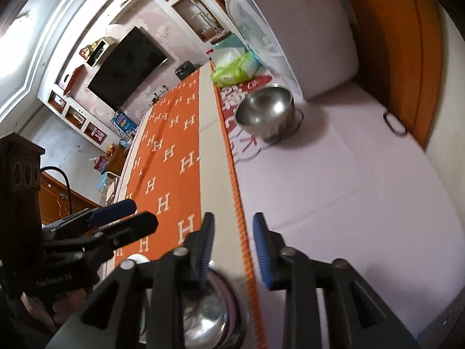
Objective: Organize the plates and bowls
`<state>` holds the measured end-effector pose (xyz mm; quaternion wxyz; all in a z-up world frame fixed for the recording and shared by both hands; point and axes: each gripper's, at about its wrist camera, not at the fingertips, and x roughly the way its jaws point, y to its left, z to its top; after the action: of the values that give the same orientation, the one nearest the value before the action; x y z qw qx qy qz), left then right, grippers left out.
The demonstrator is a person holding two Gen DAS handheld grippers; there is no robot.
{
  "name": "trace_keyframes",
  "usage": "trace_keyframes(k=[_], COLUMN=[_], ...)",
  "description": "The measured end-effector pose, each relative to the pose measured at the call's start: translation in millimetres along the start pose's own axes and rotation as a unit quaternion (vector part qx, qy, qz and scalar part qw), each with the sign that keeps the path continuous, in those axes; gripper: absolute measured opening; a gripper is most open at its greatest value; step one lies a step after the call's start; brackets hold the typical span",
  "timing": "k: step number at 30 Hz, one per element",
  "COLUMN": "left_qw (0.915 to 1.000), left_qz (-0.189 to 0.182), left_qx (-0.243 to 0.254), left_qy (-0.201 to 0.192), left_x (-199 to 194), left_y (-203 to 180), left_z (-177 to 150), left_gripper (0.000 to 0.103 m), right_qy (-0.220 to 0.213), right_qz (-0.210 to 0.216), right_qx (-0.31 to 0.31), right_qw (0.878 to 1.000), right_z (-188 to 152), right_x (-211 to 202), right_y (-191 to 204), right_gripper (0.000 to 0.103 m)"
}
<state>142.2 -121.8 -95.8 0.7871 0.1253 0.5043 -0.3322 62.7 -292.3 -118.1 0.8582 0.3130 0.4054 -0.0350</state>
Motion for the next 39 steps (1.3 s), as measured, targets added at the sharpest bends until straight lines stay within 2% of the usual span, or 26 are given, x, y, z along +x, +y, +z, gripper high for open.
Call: trace_keyframes(k=[4, 9, 20, 24, 28, 35, 39], left_qw=[0.9999, 0.9997, 0.9985, 0.9980, 0.9972, 0.9966, 0.9961], left_qz=[0.012, 0.022, 0.037, 0.044, 0.045, 0.014, 0.009], left_qx=[-0.008, -0.011, -0.034, -0.043, -0.055, -0.076, -0.082], left_qy=[0.001, 0.009, 0.019, 0.011, 0.021, 0.029, 0.031], left_x=[11, 27, 63, 76, 93, 123, 141], left_y=[2, 4, 18, 24, 28, 33, 35], left_z=[24, 55, 114, 126, 129, 132, 130], left_gripper=[0.068, 0.073, 0.073, 0.073, 0.075, 0.075, 0.075], right_qy=[-0.016, -0.040, -0.074, -0.083, -0.083, -0.089, -0.094], right_qz=[-0.003, -0.007, -0.030, -0.051, -0.058, -0.058, -0.064], right_qx=[-0.008, -0.012, -0.023, -0.016, -0.020, -0.042, -0.065], right_qw=[1.000, 0.999, 0.997, 0.995, 0.995, 0.993, 0.991], right_z=[21, 49, 103, 111, 113, 109, 103], right_x=[3, 10, 43, 56, 68, 85, 95], right_y=[-10, -20, -40, -50, -56, -55, -52], right_gripper=[0.031, 0.038, 0.041, 0.041, 0.041, 0.041, 0.041])
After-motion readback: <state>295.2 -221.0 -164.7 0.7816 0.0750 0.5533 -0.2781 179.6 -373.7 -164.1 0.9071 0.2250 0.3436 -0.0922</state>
